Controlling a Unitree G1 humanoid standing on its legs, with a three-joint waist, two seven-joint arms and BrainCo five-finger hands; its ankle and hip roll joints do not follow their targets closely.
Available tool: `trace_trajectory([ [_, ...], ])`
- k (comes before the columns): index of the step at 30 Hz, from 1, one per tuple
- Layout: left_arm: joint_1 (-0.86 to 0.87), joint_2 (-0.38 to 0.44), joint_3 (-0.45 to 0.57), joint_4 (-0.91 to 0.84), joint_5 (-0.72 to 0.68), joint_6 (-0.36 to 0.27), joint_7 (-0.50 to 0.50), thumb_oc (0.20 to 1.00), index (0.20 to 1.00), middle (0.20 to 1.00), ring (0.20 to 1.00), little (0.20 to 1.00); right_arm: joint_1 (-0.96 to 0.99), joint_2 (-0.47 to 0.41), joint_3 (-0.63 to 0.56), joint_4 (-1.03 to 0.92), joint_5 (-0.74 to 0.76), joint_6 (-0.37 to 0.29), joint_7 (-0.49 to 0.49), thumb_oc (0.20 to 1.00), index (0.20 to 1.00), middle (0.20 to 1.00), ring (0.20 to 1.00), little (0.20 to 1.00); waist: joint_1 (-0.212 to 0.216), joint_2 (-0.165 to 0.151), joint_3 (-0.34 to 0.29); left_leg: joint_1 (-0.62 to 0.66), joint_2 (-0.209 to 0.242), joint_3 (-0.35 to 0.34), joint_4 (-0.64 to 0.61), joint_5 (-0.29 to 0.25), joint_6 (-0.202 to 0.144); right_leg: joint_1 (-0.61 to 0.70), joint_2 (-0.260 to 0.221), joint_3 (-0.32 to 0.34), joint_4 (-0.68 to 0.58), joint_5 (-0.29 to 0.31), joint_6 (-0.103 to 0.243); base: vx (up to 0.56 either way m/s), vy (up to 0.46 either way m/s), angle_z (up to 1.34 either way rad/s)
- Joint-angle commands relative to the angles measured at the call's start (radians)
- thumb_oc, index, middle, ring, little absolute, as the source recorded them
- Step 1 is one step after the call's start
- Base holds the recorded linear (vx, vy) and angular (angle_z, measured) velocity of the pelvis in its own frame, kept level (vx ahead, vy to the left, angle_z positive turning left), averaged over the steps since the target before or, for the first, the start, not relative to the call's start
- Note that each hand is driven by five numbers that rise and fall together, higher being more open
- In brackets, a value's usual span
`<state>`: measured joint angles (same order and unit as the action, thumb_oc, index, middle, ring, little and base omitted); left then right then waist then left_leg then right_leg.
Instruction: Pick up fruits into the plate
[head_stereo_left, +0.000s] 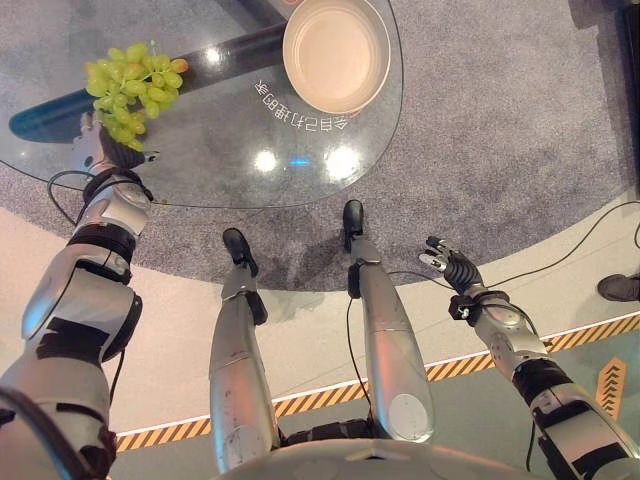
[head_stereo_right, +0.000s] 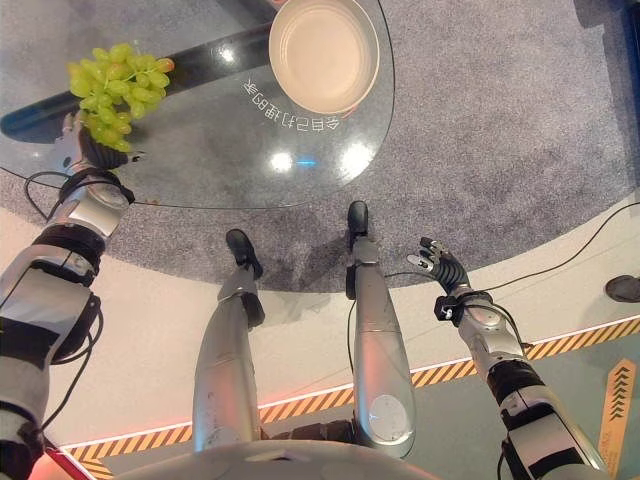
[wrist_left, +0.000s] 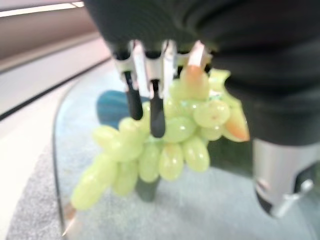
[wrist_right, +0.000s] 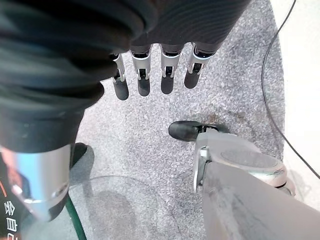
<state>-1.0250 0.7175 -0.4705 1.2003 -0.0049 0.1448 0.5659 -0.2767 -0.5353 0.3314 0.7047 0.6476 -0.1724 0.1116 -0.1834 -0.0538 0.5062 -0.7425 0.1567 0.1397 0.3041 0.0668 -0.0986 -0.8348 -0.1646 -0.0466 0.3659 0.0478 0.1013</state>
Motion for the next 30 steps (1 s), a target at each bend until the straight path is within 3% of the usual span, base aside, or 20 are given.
trace_trajectory([
  [1, 0.038, 0.066, 0.103, -0.016, -0.094, -0.079, 0.065, 1.000, 1.000, 1.000, 1.000, 1.000, 0.104, 0.009, 0.004, -0.062, 0.019, -0.026, -0.023, 1.000, 1.000, 1.000, 1.000, 1.000, 0.015, -0.017, 0.014, -0.019, -0.125, -0.001, 0.033, -0.077, 0.035, 0.038, 0.117, -0.037, 0.017, -0.098, -0.047, 0.00, 0.000, 0.00],
  [5, 0.112, 0.047, 0.152, -0.083, -0.152, -0.125, 0.057, 1.000, 1.000, 1.000, 1.000, 1.000, 0.132, 0.017, -0.007, -0.090, 0.003, -0.027, -0.038, 1.000, 1.000, 1.000, 1.000, 1.000, 0.025, -0.001, 0.014, -0.013, -0.135, -0.009, 0.028, -0.078, 0.035, 0.047, 0.110, -0.046, 0.013, -0.103, -0.045, 0.00, 0.000, 0.00],
  [12, 0.198, 0.040, 0.191, -0.167, -0.096, -0.080, 0.142, 1.000, 1.000, 1.000, 1.000, 1.000, 0.155, 0.015, -0.029, -0.123, -0.007, -0.027, -0.039, 1.000, 1.000, 1.000, 1.000, 1.000, 0.035, 0.017, 0.014, -0.007, -0.144, -0.015, 0.023, -0.081, 0.038, 0.057, 0.100, -0.052, 0.011, -0.110, -0.047, 0.00, 0.000, 0.00],
  [21, 0.051, 0.074, 0.146, -0.071, -0.017, 0.006, 0.200, 1.000, 1.000, 1.000, 1.000, 1.000, 0.124, 0.012, -0.013, -0.066, 0.025, -0.038, -0.022, 1.000, 1.000, 1.000, 1.000, 1.000, 0.023, -0.015, 0.014, -0.013, -0.131, -0.008, 0.033, -0.081, 0.044, 0.046, 0.116, -0.046, 0.028, -0.112, -0.054, 0.00, -0.011, 0.00],
  [30, -0.084, 0.097, 0.086, 0.031, 0.017, 0.040, 0.199, 1.000, 1.000, 1.000, 1.000, 1.000, 0.091, 0.015, 0.012, -0.040, 0.043, -0.035, -0.020, 1.000, 1.000, 1.000, 1.000, 1.000, 0.006, -0.032, 0.014, -0.033, -0.124, -0.004, 0.055, -0.086, 0.044, 0.021, 0.125, -0.033, 0.044, -0.109, -0.060, 0.00, 0.000, 0.00],
])
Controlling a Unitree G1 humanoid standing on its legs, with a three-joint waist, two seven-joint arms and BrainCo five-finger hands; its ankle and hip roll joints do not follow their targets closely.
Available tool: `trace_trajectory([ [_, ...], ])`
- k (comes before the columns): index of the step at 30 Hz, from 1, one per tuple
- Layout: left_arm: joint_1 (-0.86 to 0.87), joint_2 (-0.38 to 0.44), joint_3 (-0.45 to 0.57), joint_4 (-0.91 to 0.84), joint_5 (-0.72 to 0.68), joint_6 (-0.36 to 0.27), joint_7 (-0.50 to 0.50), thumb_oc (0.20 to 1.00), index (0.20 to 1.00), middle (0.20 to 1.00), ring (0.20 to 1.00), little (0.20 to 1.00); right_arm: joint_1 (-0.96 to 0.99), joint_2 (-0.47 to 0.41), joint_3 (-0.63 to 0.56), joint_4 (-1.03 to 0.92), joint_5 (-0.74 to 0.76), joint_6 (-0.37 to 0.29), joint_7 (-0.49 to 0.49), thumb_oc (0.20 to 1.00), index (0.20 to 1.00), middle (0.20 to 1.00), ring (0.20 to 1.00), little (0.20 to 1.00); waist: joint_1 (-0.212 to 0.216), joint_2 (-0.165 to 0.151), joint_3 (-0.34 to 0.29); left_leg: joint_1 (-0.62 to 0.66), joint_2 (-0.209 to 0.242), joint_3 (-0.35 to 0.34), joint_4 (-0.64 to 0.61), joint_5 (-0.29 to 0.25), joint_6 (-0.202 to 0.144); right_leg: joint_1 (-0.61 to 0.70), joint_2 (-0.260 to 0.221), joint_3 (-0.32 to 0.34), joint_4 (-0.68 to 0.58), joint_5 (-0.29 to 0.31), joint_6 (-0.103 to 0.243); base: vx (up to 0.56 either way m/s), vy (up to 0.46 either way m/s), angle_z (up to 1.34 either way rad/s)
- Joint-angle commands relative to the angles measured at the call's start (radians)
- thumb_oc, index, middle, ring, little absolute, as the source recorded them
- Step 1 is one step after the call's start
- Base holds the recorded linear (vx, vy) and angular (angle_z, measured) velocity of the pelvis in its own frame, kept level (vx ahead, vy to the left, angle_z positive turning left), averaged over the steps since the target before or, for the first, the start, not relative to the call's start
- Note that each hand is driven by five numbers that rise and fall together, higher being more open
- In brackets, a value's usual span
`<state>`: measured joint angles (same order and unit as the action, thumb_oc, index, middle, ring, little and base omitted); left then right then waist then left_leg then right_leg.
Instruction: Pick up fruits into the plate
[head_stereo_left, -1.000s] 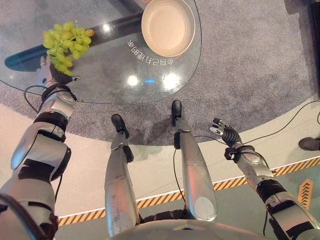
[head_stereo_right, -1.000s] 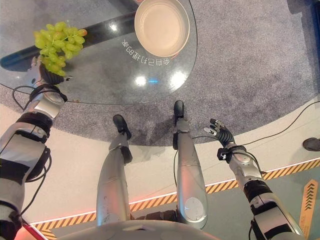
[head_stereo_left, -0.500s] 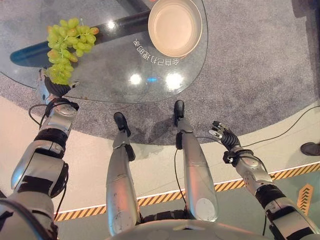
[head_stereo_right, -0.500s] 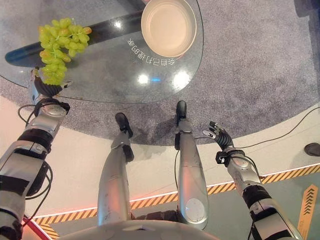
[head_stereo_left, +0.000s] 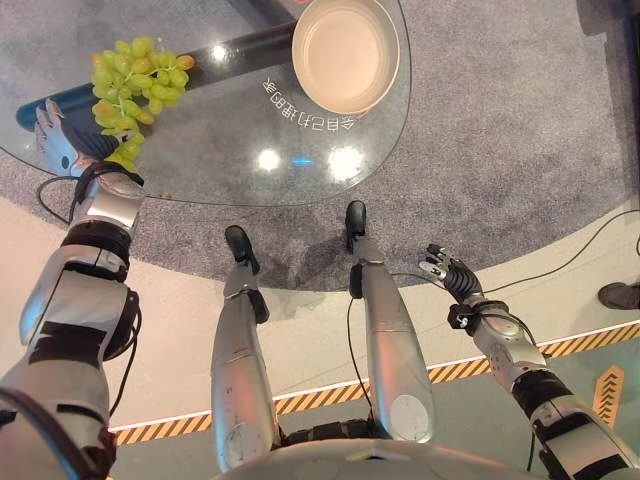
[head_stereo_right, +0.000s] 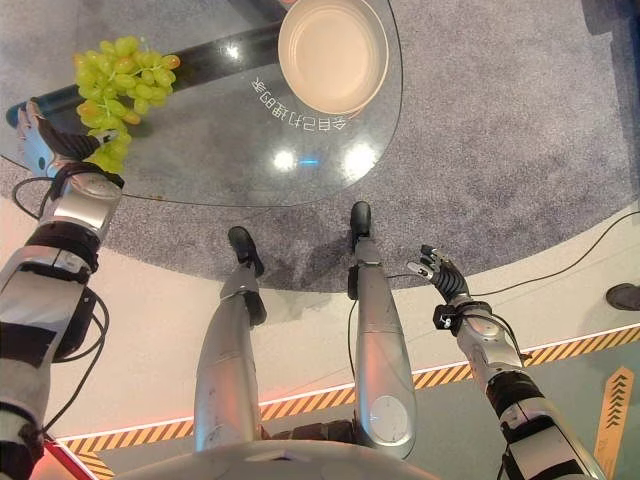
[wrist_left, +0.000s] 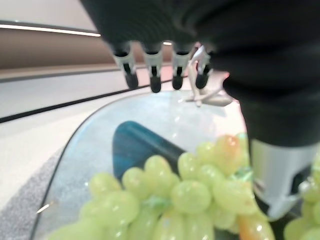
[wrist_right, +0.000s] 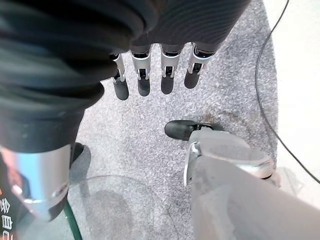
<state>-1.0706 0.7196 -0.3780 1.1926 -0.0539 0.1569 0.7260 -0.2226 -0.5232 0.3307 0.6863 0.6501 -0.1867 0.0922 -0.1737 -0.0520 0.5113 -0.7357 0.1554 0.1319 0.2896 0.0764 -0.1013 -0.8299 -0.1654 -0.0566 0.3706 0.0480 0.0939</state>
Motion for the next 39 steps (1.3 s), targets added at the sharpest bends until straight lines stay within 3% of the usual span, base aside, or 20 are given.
trace_trajectory([
  [1, -0.039, 0.095, -0.007, 0.039, 0.066, 0.027, 0.039, 1.000, 1.000, 1.000, 1.000, 1.000, 0.037, 0.003, 0.012, -0.021, 0.041, -0.021, -0.001, 1.000, 1.000, 1.000, 1.000, 1.000, -0.004, -0.034, 0.009, -0.040, -0.123, 0.004, 0.069, -0.095, 0.047, 0.015, 0.126, -0.023, 0.039, -0.109, -0.052, 0.00, 0.000, 0.00],
  [6, -0.101, 0.095, -0.066, 0.072, 0.072, 0.017, -0.033, 1.000, 1.000, 1.000, 1.000, 1.000, 0.021, 0.000, 0.028, -0.017, 0.044, -0.019, -0.002, 1.000, 1.000, 1.000, 1.000, 1.000, -0.013, -0.034, 0.009, -0.055, -0.118, 0.006, 0.075, -0.098, 0.047, -0.001, 0.129, -0.015, 0.042, -0.108, -0.053, 0.00, 0.000, 0.00],
  [19, -0.107, 0.014, -0.085, 0.173, -0.215, 0.080, -0.311, 1.000, 1.000, 1.000, 1.000, 1.000, -0.027, 0.000, 0.042, -0.058, 0.042, 0.018, -0.054, 1.000, 1.000, 1.000, 1.000, 1.000, -0.036, -0.043, 0.009, -0.083, -0.113, 0.016, 0.091, -0.107, 0.049, -0.029, 0.137, -0.006, 0.046, -0.106, -0.053, 0.01, 0.001, 0.00],
  [20, -0.098, 0.010, -0.084, 0.179, -0.231, 0.082, -0.315, 1.000, 1.000, 1.000, 1.000, 1.000, -0.021, 0.000, 0.044, -0.059, 0.042, 0.020, -0.054, 1.000, 1.000, 1.000, 1.000, 1.000, -0.037, -0.043, 0.009, -0.063, -0.114, 0.006, 0.103, -0.144, 0.043, -0.009, 0.140, -0.001, 0.058, -0.139, -0.046, 0.09, 0.010, -0.03],
  [23, -0.090, 0.005, -0.071, 0.193, -0.235, 0.108, -0.312, 1.000, 1.000, 1.000, 1.000, 1.000, -0.034, -0.003, 0.036, -0.069, 0.038, 0.026, -0.060, 1.000, 1.000, 1.000, 1.000, 1.000, -0.040, -0.049, 0.009, -0.094, -0.111, 0.017, 0.100, -0.112, 0.050, -0.037, 0.141, -0.003, 0.047, -0.105, -0.053, -0.02, -0.009, -0.07],
  [24, -0.078, 0.002, -0.070, 0.200, -0.232, 0.112, -0.312, 1.000, 1.000, 1.000, 1.000, 1.000, -0.028, -0.002, 0.036, -0.068, 0.037, 0.027, -0.059, 1.000, 1.000, 1.000, 1.000, 1.000, -0.040, -0.049, 0.009, -0.073, -0.111, 0.006, 0.110, -0.147, 0.044, -0.016, 0.144, 0.000, 0.059, -0.138, -0.047, 0.00, -0.005, -0.03],
  [26, -0.077, 0.008, -0.067, 0.215, -0.208, 0.125, -0.312, 1.000, 1.000, 1.000, 1.000, 1.000, -0.036, -0.008, 0.032, -0.078, 0.042, 0.028, -0.065, 1.000, 1.000, 1.000, 1.000, 1.000, -0.042, -0.055, 0.009, -0.101, -0.110, 0.015, 0.105, -0.112, 0.050, -0.041, 0.144, -0.003, 0.050, -0.104, -0.055, 0.00, 0.000, 0.00],
  [27, -0.071, 0.009, -0.070, 0.224, -0.196, 0.130, -0.314, 1.000, 1.000, 1.000, 1.000, 1.000, -0.032, -0.010, 0.035, -0.078, 0.044, 0.030, -0.064, 1.000, 1.000, 1.000, 1.000, 1.000, -0.041, -0.056, 0.009, -0.080, -0.110, 0.004, 0.116, -0.147, 0.043, -0.020, 0.146, 0.000, 0.062, -0.137, -0.049, 0.00, 0.000, 0.00],
  [28, -0.078, 0.014, -0.070, 0.232, -0.180, 0.139, -0.305, 1.000, 1.000, 1.000, 1.000, 1.000, -0.043, -0.016, 0.029, -0.083, 0.047, 0.032, -0.065, 1.000, 1.000, 1.000, 1.000, 1.000, -0.042, -0.060, 0.009, -0.107, -0.108, 0.014, 0.110, -0.113, 0.049, -0.045, 0.144, -0.004, 0.051, -0.103, -0.056, 0.00, 0.000, 0.00],
  [29, -0.081, 0.015, -0.071, 0.241, -0.171, 0.147, -0.297, 1.000, 1.000, 1.000, 1.000, 1.000, -0.049, -0.017, 0.030, -0.080, 0.053, 0.029, -0.065, 1.000, 1.000, 1.000, 1.000, 1.000, -0.042, -0.064, 0.009, -0.112, -0.107, 0.013, 0.113, -0.113, 0.049, -0.048, 0.144, -0.005, 0.053, -0.103, -0.056, 0.00, 0.000, 0.00],
  [30, -0.075, 0.014, -0.075, 0.249, -0.166, 0.153, -0.295, 1.000, 1.000, 1.000, 1.000, 1.000, -0.044, -0.018, 0.033, -0.076, 0.056, 0.027, -0.063, 1.000, 1.000, 1.000, 1.000, 1.000, -0.042, -0.065, 0.009, -0.093, -0.107, 0.002, 0.124, -0.149, 0.043, -0.028, 0.147, -0.003, 0.066, -0.136, -0.050, 0.00, 0.000, 0.00],
  [31, -0.087, 0.021, -0.077, 0.268, -0.147, 0.166, -0.286, 1.000, 1.000, 1.000, 1.000, 1.000, -0.058, -0.025, 0.028, -0.071, 0.067, 0.020, -0.059, 1.000, 1.000, 1.000, 1.000, 1.000, -0.043, -0.072, 0.009, -0.121, -0.104, 0.011, 0.118, -0.115, 0.048, -0.054, 0.145, -0.008, 0.057, -0.103, -0.058, 0.00, 0.000, 0.00],
  [32, -0.087, 0.022, -0.077, 0.273, -0.134, 0.172, -0.283, 1.000, 1.000, 1.000, 1.000, 1.000, -0.060, -0.027, 0.027, -0.069, 0.069, 0.017, -0.058, 1.000, 1.000, 1.000, 1.000, 1.000, -0.042, -0.073, 0.009, -0.123, -0.104, 0.010, 0.119, -0.115, 0.048, -0.055, 0.145, -0.009, 0.058, -0.103, -0.058, 0.00, -0.013, -0.03],
  [33, -0.079, 0.022, -0.081, 0.281, -0.118, 0.176, -0.280, 1.000, 1.000, 1.000, 1.000, 1.000, -0.055, -0.027, 0.030, -0.066, 0.073, 0.016, -0.056, 1.000, 1.000, 1.000, 1.000, 1.000, -0.041, -0.073, 0.009, -0.103, -0.104, -0.002, 0.131, -0.150, 0.042, -0.035, 0.147, -0.006, 0.071, -0.136, -0.053, 0.00, -0.017, -0.03],
  [34, -0.086, 0.028, -0.086, 0.288, -0.082, 0.192, -0.269, 1.000, 1.000, 1.000, 1.000, 1.000, -0.065, -0.029, 0.027, -0.066, 0.081, 0.007, -0.058, 1.000, 1.000, 1.000, 1.000, 1.000, -0.041, -0.078, 0.009, -0.129, -0.102, 0.007, 0.123, -0.114, 0.047, -0.058, 0.146, -0.009, 0.061, -0.101, -0.059, 0.08, -0.013, -0.05],
  [35, -0.079, 0.028, -0.093, 0.292, -0.068, 0.203, -0.264, 1.000, 1.000, 1.000, 1.000, 1.000, -0.062, -0.029, 0.030, -0.068, 0.085, 0.009, -0.060, 1.000, 1.000, 1.000, 1.000, 1.000, -0.039, -0.079, 0.009, -0.110, -0.102, -0.006, 0.134, -0.149, 0.040, -0.038, 0.148, -0.008, 0.073, -0.134, -0.053, -0.07, -0.029, -0.04],
  [36, -0.087, 0.031, -0.093, 0.292, -0.066, 0.204, -0.263, 1.000, 1.000, 1.000, 1.000, 1.000, -0.070, -0.030, 0.027, -0.070, 0.085, 0.009, -0.061, 1.000, 1.000, 1.000, 1.000, 1.000, -0.040, -0.081, 0.009, -0.132, -0.102, 0.005, 0.123, -0.113, 0.047, -0.060, 0.147, -0.010, 0.060, -0.100, -0.059, 0.00, -0.016, -0.06],
  [37, -0.090, 0.039, -0.098, 0.299, -0.042, 0.223, -0.253, 1.000, 1.000, 1.000, 1.000, 1.000, -0.076, -0.030, 0.028, -0.076, 0.088, 0.006, -0.062, 1.000, 1.000, 1.000, 1.000, 1.000, -0.038, -0.086, 0.009, -0.137, -0.100, 0.003, 0.121, -0.112, 0.046, -0.063, 0.147, -0.012, 0.059, -0.099, -0.058, -0.01, -0.025, -0.08],
  [38, -0.087, 0.045, -0.107, 0.307, -0.011, 0.242, -0.252, 1.000, 1.000, 1.000, 1.000, 1.000, -0.073, -0.032, 0.034, -0.074, 0.100, -0.003, -0.059, 1.000, 1.000, 1.000, 1.000, 1.000, -0.036, -0.088, 0.009, -0.121, -0.098, -0.010, 0.132, -0.148, 0.039, -0.046, 0.149, -0.011, 0.070, -0.130, -0.052, -0.02, -0.034, -0.10],
  [39, -0.098, 0.051, -0.112, 0.310, 0.006, 0.255, -0.253, 1.000, 1.000, 1.000, 1.000, 1.000, -0.083, -0.032, 0.031, -0.077, 0.105, -0.009, -0.058, 1.000, 1.000, 1.000, 1.000, 1.000, -0.035, -0.090, 0.009, -0.147, -0.097, -0.001, 0.118, -0.109, 0.044, -0.070, 0.146, -0.016, 0.055, -0.094, -0.058, -0.02, -0.038, -0.06],
])
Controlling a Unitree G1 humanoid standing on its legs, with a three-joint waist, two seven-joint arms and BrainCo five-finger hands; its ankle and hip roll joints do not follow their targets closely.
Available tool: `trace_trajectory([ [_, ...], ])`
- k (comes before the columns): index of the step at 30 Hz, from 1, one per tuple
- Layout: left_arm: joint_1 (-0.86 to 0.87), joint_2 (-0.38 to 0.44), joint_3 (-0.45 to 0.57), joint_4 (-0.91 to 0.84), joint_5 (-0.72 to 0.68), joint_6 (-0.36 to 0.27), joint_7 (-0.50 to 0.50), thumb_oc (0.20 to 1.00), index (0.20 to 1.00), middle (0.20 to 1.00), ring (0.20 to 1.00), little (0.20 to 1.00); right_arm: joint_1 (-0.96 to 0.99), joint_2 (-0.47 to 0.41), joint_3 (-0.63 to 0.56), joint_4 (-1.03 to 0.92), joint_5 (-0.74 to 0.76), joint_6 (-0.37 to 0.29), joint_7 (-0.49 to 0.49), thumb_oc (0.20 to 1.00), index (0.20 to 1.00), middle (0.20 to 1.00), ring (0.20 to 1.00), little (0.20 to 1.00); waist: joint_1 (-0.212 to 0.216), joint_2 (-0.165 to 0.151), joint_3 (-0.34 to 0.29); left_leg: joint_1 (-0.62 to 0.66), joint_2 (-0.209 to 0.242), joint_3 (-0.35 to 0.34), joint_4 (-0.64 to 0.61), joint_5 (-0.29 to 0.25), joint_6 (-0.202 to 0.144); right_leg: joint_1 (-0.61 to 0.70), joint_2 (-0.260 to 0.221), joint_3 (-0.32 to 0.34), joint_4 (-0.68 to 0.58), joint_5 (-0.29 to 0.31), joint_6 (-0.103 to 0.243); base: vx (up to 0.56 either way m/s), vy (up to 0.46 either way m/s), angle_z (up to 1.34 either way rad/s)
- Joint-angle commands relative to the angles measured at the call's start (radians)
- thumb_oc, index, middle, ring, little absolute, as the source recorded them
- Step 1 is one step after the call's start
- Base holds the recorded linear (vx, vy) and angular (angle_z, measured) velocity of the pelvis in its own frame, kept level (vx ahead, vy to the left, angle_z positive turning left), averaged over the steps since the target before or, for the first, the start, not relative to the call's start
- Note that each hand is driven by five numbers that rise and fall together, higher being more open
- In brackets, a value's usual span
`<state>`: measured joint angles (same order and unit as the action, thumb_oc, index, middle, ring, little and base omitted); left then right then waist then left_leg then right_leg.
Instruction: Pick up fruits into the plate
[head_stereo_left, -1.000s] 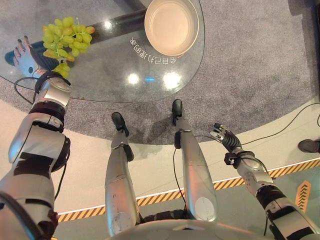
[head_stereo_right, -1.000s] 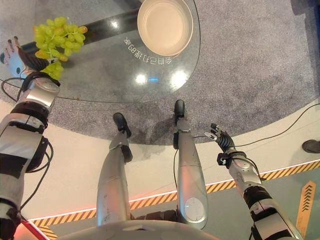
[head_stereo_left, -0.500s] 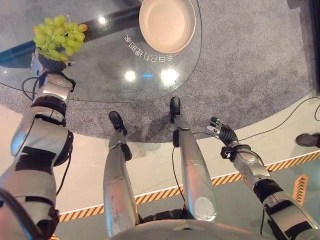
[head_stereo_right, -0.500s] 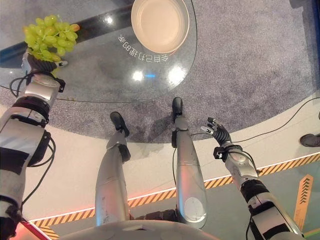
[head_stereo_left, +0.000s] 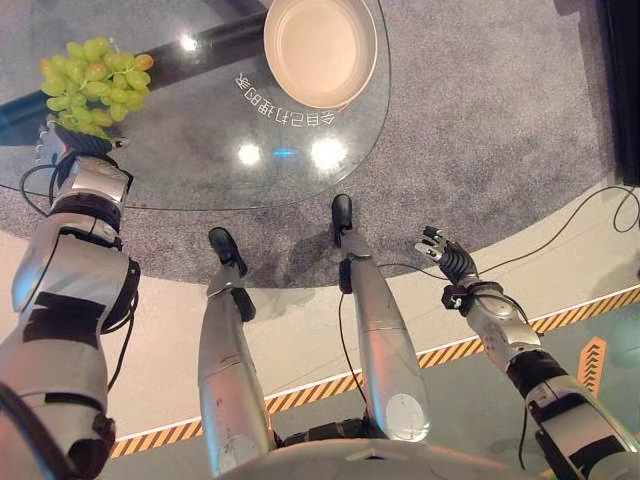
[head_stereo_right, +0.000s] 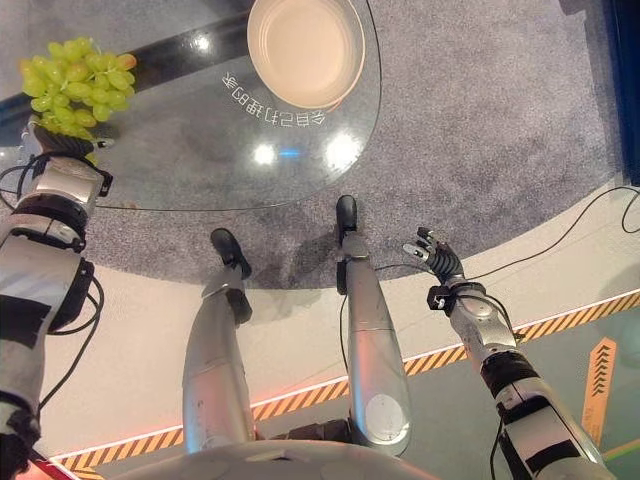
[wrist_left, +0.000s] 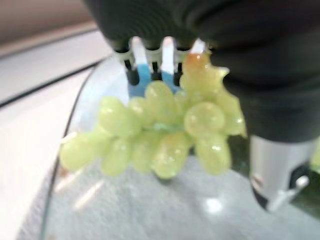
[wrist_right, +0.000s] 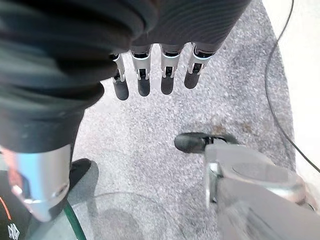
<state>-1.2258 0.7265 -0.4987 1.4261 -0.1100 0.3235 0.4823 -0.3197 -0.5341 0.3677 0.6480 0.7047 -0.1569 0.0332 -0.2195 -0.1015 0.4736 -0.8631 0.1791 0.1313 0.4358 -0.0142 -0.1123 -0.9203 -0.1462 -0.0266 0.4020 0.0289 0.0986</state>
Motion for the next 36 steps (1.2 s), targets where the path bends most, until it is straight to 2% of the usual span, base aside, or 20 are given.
trace_trajectory([
  [1, 0.058, 0.047, 0.002, 0.078, 0.079, 0.105, -0.009, 1.000, 1.000, 1.000, 1.000, 1.000, 0.015, -0.021, -0.005, -0.046, 0.053, -0.044, 0.003, 1.000, 1.000, 1.000, 1.000, 1.000, 0.011, -0.043, 0.046, -0.024, -0.121, -0.003, -0.028, -0.018, 0.054, 0.017, 0.127, -0.047, 0.023, -0.073, -0.063, -0.09, -0.056, -0.03],
  [4, 0.077, 0.055, -0.004, 0.074, 0.109, 0.143, -0.013, 1.000, 1.000, 1.000, 1.000, 1.000, 0.011, -0.021, -0.002, -0.082, 0.068, -0.055, 0.001, 1.000, 1.000, 1.000, 1.000, 1.000, 0.016, -0.046, 0.046, -0.033, -0.122, -0.010, -0.036, -0.015, 0.052, 0.009, 0.128, -0.051, 0.017, -0.069, -0.061, -0.01, -0.043, 0.00],
  [6, 0.097, 0.051, -0.007, 0.066, 0.139, 0.158, -0.016, 0.200, 0.200, 0.200, 0.200, 0.200, 0.010, -0.018, 0.001, -0.110, 0.071, -0.062, -0.006, 1.000, 1.000, 1.000, 1.000, 1.000, 0.019, -0.046, 0.046, -0.034, -0.123, -0.013, -0.045, -0.013, 0.051, 0.009, 0.128, -0.053, 0.010, -0.069, -0.060, -0.01, -0.023, 0.00],
  [10, 0.123, 0.041, -0.026, 0.057, 0.205, 0.203, -0.041, 0.200, 0.200, 0.200, 0.200, 0.200, -0.003, -0.021, 0.003, -0.146, 0.078, -0.071, -0.024, 1.000, 1.000, 1.000, 1.000, 1.000, 0.022, -0.041, 0.046, -0.035, -0.127, -0.017, -0.056, -0.007, 0.048, 0.010, 0.127, -0.055, 0.000, -0.067, -0.062, 0.00, 0.000, 0.00],
  [15, 0.146, 0.042, -0.046, 0.039, 0.245, 0.225, -0.043, 0.200, 0.200, 0.200, 0.200, 0.200, -0.012, -0.036, -0.005, -0.175, 0.091, -0.076, -0.023, 1.000, 1.000, 1.000, 1.000, 1.000, 0.026, -0.037, 0.046, -0.034, -0.129, -0.019, -0.061, -0.002, 0.046, 0.012, 0.124, -0.058, -0.007, -0.066, -0.062, 0.00, 0.000, 0.00],
  [20, 0.161, 0.053, -0.037, -0.001, 0.221, 0.202, 0.021, 0.200, 0.200, 0.200, 0.200, 0.200, -0.003, -0.038, -0.009, -0.203, 0.090, -0.069, -0.031, 1.000, 1.000, 1.000, 1.000, 1.000, 0.032, -0.033, 0.046, -0.029, -0.133, -0.024, -0.067, 0.001, 0.046, 0.019, 0.125, -0.059, -0.011, -0.067, -0.063, 0.00, 0.000, 0.00],
  [25, 0.165, 0.061, -0.017, -0.042, 0.192, 0.180, 0.132, 0.200, 0.200, 0.200, 0.200, 0.200, 0.006, -0.030, -0.003, -0.214, 0.084, -0.068, -0.038, 1.000, 1.000, 1.000, 1.000, 1.000, 0.037, -0.029, 0.046, -0.009, -0.136, -0.027, -0.080, 0.006, 0.048, 0.035, 0.127, -0.059, -0.015, -0.071, -0.065, 0.00, 0.000, 0.00],
  [28, 0.152, 0.086, 0.009, -0.056, 0.155, 0.118, 0.206, 0.200, 0.200, 0.200, 0.200, 0.200, 0.021, -0.027, -0.003, -0.207, 0.081, -0.077, -0.024, 1.000, 1.000, 1.000, 1.000, 1.000, 0.042, -0.028, 0.046, 0.009, -0.137, -0.029, -0.083, 0.009, 0.046, 0.054, 0.126, -0.062, -0.016, -0.074, -0.066, 0.00, 0.000, 0.00],
  [33, 0.144, 0.112, 0.041, -0.075, 0.137, 0.056, 0.254, 0.200, 0.200, 0.200, 0.200, 0.200, 0.045, -0.025, -0.001, -0.218, 0.072, -0.080, -0.015, 1.000, 1.000, 1.000, 1.000, 1.000, 0.045, -0.023, 0.046, 0.042, -0.137, -0.025, -0.090, 0.010, 0.046, 0.083, 0.126, -0.063, -0.017, -0.080, -0.068, 0.00, 0.000, 0.00],
  [36, 0.147, 0.128, 0.073, -0.098, 0.119, -0.030, 0.277, 0.200, 0.200, 0.200, 0.200, 0.200, 0.064, -0.020, 0.002, -0.220, 0.063, -0.093, -0.008, 1.000, 1.000, 1.000, 1.000, 1.000, 0.050, -0.013, 0.046, 0.072, -0.139, -0.021, -0.102, 0.012, 0.043, 0.108, 0.118, -0.070, -0.022, -0.085, -0.068, 0.00, 0.000, 0.00],
])
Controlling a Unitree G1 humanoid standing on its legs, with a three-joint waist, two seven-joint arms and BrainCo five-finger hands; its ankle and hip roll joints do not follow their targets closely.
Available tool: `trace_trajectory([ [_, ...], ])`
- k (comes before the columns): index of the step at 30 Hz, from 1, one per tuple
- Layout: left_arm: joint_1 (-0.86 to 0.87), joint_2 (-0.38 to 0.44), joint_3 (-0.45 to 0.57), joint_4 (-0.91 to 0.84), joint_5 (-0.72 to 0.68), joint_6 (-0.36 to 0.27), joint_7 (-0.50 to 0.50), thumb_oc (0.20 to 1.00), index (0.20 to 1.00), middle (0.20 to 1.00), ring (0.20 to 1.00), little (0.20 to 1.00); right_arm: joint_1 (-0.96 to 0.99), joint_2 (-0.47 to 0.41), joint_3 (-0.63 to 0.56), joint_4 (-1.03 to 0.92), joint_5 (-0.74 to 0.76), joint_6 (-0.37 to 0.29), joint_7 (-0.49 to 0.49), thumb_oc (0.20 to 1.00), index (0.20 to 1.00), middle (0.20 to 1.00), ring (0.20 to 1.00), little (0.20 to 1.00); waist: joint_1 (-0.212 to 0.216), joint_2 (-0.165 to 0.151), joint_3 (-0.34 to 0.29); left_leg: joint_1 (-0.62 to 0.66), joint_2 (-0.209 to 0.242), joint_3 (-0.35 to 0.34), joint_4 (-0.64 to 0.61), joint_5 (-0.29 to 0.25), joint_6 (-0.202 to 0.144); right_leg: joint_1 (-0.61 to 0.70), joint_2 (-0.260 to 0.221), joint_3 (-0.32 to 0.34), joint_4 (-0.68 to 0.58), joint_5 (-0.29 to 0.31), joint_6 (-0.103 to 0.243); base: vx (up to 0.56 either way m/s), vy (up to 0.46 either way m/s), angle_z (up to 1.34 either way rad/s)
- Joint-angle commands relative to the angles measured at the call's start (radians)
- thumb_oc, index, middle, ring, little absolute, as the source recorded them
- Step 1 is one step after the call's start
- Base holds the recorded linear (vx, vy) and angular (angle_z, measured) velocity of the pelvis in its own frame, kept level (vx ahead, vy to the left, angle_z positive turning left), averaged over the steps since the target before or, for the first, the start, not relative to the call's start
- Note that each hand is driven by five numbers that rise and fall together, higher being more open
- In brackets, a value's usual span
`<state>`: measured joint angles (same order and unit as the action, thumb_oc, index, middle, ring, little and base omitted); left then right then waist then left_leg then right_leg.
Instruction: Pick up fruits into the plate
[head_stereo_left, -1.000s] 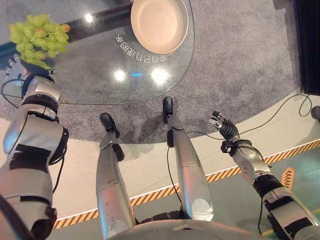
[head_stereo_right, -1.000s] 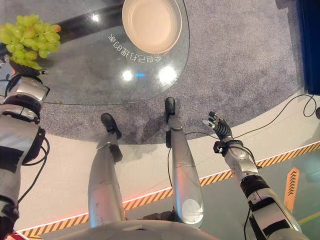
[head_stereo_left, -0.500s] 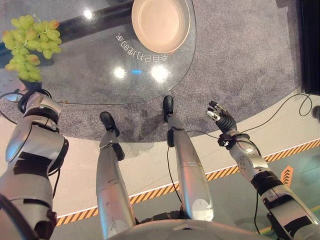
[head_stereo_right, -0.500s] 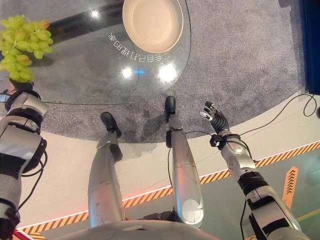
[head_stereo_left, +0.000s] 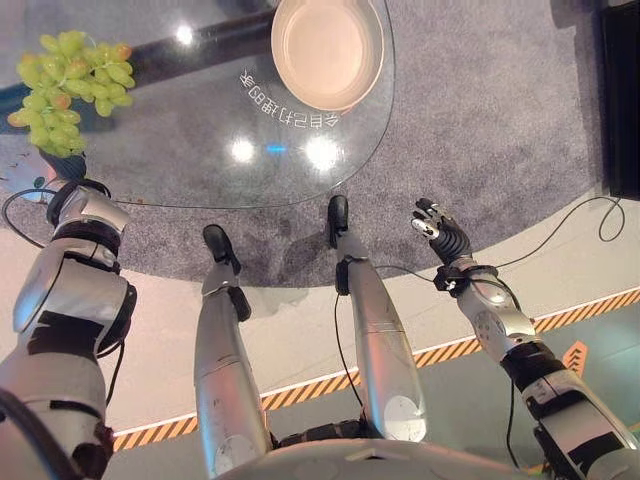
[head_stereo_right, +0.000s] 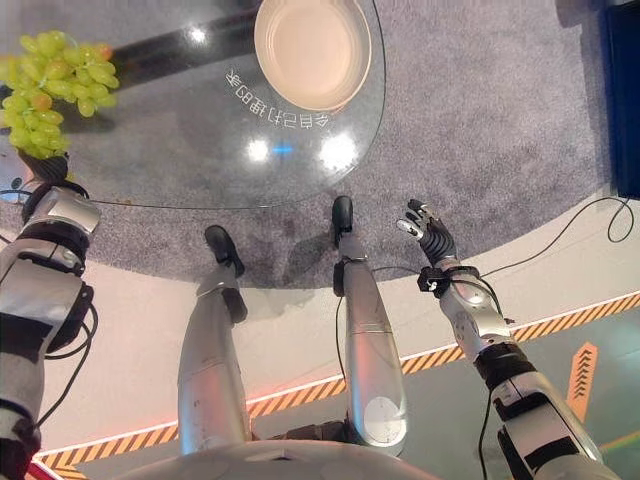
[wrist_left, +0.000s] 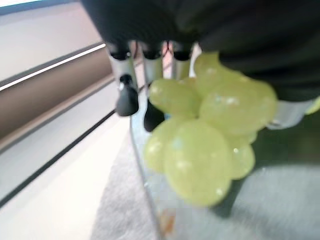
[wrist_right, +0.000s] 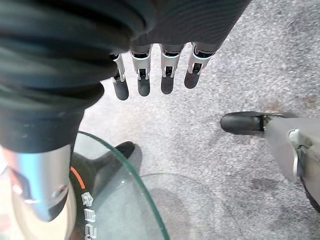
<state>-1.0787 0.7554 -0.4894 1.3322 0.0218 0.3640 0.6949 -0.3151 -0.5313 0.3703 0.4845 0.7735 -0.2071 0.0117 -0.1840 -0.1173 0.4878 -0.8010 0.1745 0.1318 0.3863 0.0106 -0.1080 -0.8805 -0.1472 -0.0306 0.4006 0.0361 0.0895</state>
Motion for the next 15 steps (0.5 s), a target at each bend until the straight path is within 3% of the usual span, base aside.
trace_trajectory([
  [1, 0.000, 0.101, 0.064, -0.005, -0.015, -0.084, 0.067, 0.200, 0.200, 0.200, 0.200, 0.200, 0.060, -0.022, 0.000, -0.057, -0.007, -0.045, 0.014, 1.000, 1.000, 1.000, 1.000, 1.000, 0.015, 0.004, 0.032, 0.011, -0.135, -0.021, -0.053, -0.012, 0.038, 0.070, 0.118, -0.066, -0.020, -0.093, -0.059, -0.02, 0.021, 0.04],
  [7, 0.016, 0.104, 0.134, -0.141, -0.049, -0.269, 0.121, 0.200, 0.200, 0.200, 0.200, 0.200, 0.108, -0.014, 0.009, -0.077, -0.042, -0.068, 0.019, 1.000, 1.000, 1.000, 1.000, 1.000, 0.025, 0.027, 0.032, 0.058, -0.142, -0.014, -0.078, -0.008, 0.036, 0.114, 0.102, -0.082, -0.033, -0.103, -0.055, -0.01, 0.009, 0.04],
  [11, 0.028, 0.094, 0.154, -0.203, -0.063, -0.334, 0.159, 0.200, 0.200, 0.200, 0.200, 0.200, 0.128, -0.002, 0.017, -0.080, -0.064, -0.081, 0.014, 1.000, 1.000, 1.000, 1.000, 1.000, 0.030, 0.038, 0.032, 0.078, -0.146, -0.012, -0.089, -0.011, 0.035, 0.133, 0.097, -0.089, -0.039, -0.109, -0.053, -0.01, 0.011, 0.05],
  [15, 0.038, 0.088, 0.168, -0.253, -0.040, -0.358, 0.189, 0.200, 0.200, 0.200, 0.200, 0.200, 0.141, 0.009, 0.019, -0.074, -0.083, -0.090, 0.020, 1.000, 1.000, 1.000, 1.000, 1.000, 0.033, 0.041, 0.032, 0.095, -0.149, -0.007, -0.098, -0.013, 0.034, 0.153, 0.091, -0.098, -0.047, -0.110, -0.051, 0.00, 0.000, 0.00],
])
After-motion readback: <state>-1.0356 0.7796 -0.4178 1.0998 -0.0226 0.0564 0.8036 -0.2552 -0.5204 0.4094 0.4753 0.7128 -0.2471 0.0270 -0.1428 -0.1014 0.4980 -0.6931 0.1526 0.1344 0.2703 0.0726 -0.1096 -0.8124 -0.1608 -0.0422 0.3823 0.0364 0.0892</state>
